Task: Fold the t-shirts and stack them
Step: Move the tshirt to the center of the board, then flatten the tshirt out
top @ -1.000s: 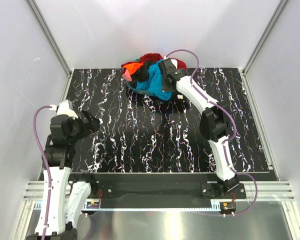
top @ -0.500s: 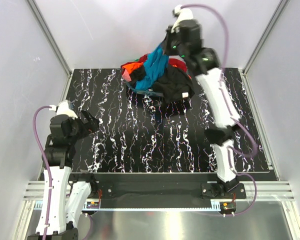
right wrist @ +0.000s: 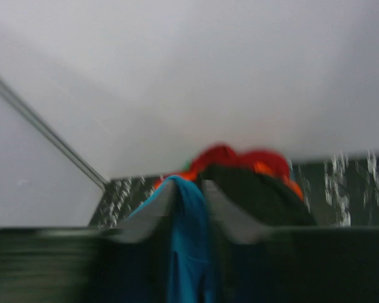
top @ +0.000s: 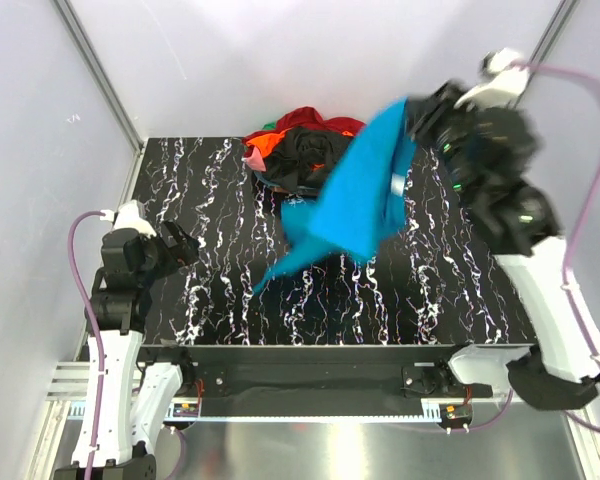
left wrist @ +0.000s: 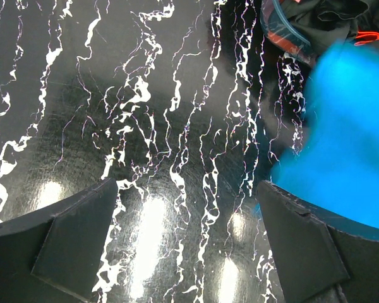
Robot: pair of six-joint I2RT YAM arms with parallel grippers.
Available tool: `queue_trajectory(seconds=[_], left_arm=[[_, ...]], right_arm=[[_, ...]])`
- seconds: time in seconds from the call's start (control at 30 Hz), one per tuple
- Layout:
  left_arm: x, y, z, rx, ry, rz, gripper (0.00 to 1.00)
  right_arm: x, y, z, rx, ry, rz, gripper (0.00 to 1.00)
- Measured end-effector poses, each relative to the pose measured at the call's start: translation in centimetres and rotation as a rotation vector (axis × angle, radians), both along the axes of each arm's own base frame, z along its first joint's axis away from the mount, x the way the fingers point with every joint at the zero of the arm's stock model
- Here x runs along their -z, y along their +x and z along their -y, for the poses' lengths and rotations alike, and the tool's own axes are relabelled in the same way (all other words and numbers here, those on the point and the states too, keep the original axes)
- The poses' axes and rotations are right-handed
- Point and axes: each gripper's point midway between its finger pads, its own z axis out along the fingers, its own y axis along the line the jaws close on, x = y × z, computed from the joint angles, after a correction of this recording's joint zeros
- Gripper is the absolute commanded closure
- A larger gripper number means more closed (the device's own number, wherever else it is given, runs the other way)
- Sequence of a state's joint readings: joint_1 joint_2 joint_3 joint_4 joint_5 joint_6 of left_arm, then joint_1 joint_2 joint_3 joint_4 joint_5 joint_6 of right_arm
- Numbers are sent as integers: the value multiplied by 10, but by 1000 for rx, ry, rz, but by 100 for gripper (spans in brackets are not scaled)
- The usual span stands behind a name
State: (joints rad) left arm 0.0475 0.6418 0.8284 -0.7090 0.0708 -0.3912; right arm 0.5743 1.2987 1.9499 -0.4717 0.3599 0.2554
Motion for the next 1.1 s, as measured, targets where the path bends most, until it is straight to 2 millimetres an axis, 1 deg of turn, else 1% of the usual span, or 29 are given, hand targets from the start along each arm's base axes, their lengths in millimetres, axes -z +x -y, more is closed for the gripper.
queue_trajectory(seconds=[0.03,0.07,0.1,0.13,0.17,0.2,0.23,0.27,0.3,0.33,0.37,0.4,0.5,0.53,0.57,0.63,0.67,0.7,0.73,0.77,0.83,0.9,0.93,0.97,1.03,1.1], left_arm=[[0,0,0,0,0,-2,1],[0,0,0,0,0,-2,1],[1,0,0,0,0,-3,1],[1,0,0,0,0,-3,1],[1,0,0,0,0,-4,1],[1,0,0,0,0,-6,1],[1,1,0,0,0,-6,1],[2,1,0,0,-1,-7,1],[2,1,0,1,-1,-9,1],[2,1,1,3,-2,-11,1],[3,1,1,5,-3,-14,1],[4,2,2,8,-3,-17,1],[8,3,4,17,-6,-37,1],[10,4,5,21,-7,-46,1],[12,5,6,27,-8,-56,1],[18,6,12,43,-5,-78,1],[20,5,18,59,-5,-88,1],[22,4,26,83,-2,-98,1],[24,3,36,114,2,-106,1],[26,1,45,139,9,-115,1],[31,-2,61,175,7,-133,1],[43,-7,75,197,5,-173,1],[56,-11,83,205,0,-205,1],[66,-15,86,204,2,-235,1],[95,-27,91,190,10,-317,1],[117,-39,91,181,19,-383,1]], right_arm=[[35,12,9,52,-2,-79,32],[76,25,24,115,-7,-175,14],[118,38,47,187,-1,-266,1],[166,50,74,268,5,-381,0],[216,57,107,341,29,-502,0],[264,54,140,424,58,-622,0],[304,44,173,515,98,-729,0],[330,32,191,569,126,-804,0],[352,18,204,610,157,-874,0],[365,8,203,609,180,-918,0],[370,2,196,580,202,-935,0],[369,-2,185,537,224,-934,0],[361,-14,147,389,273,-890,0],[362,-20,131,344,271,-888,0],[367,-25,112,287,258,-891,0],[387,-43,68,167,217,-942,0],[399,-51,53,127,202,-973,0],[416,-62,40,94,185,-1015,0],[432,-73,32,78,173,-1058,0],[447,-82,29,76,164,-1100,0],[467,-93,25,82,149,-1163,0],[476,-99,20,93,120,-1193,0],[479,-102,16,93,103,-1198,0],[481,-104,12,90,85,-1200,0],[485,-108,7,92,57,-1204,0],[488,-106,8,112,35,-1202,0]])
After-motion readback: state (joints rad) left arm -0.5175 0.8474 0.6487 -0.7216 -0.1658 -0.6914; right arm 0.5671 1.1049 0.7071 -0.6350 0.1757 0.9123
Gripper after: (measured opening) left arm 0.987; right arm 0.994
